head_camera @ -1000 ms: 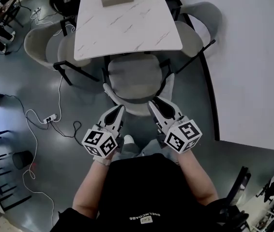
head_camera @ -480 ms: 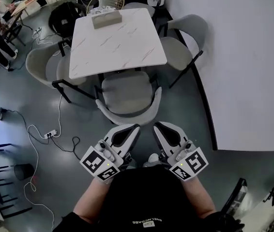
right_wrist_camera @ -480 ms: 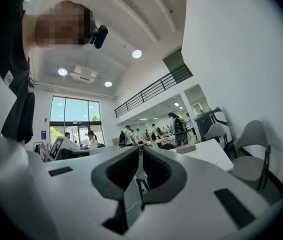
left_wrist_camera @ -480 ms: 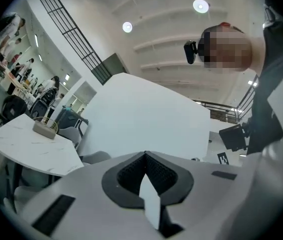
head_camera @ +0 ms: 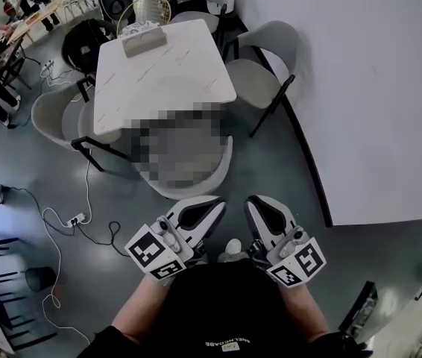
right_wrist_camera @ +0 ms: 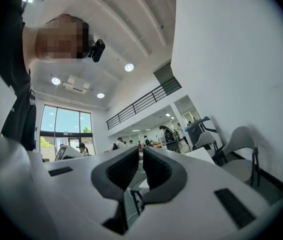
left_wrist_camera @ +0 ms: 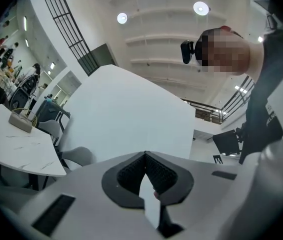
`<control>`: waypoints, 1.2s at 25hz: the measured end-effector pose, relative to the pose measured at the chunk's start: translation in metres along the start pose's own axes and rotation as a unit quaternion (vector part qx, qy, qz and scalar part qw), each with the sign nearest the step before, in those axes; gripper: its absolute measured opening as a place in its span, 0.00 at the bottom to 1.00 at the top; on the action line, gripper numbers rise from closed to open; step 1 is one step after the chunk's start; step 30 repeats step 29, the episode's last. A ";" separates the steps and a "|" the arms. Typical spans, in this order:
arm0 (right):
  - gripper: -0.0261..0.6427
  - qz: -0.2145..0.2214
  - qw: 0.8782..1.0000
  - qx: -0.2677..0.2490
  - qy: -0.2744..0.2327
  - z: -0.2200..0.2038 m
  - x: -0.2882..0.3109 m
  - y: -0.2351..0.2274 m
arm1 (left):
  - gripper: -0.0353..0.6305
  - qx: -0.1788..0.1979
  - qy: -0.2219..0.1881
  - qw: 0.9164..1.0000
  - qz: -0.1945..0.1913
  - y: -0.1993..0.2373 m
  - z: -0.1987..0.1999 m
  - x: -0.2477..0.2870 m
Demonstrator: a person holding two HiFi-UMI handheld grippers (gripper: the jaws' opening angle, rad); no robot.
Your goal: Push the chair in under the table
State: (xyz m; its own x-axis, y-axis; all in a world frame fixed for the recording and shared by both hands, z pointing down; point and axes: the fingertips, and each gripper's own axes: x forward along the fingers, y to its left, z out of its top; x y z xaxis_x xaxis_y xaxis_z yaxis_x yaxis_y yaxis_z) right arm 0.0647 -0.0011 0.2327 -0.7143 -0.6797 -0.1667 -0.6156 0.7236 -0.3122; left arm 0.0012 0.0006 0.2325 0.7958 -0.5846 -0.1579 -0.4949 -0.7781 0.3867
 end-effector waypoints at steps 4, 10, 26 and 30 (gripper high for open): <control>0.09 -0.008 1.000 -0.014 0.004 0.002 -0.007 -0.008 | 0.06 0.000 0.011 1.000 -0.001 -0.001 -0.007 0.010; 0.08 -0.012 1.000 -0.018 0.008 0.004 -0.009 -0.011 | 0.06 -0.007 0.015 1.000 0.000 0.000 -0.006 0.018; 0.08 0.033 0.998 -0.045 0.020 0.005 0.009 0.003 | 0.06 0.013 0.041 0.999 -0.026 -0.009 -0.009 0.028; 0.08 0.033 0.998 -0.040 0.021 0.005 0.013 -0.001 | 0.06 0.008 0.038 0.999 -0.024 -0.003 -0.006 0.029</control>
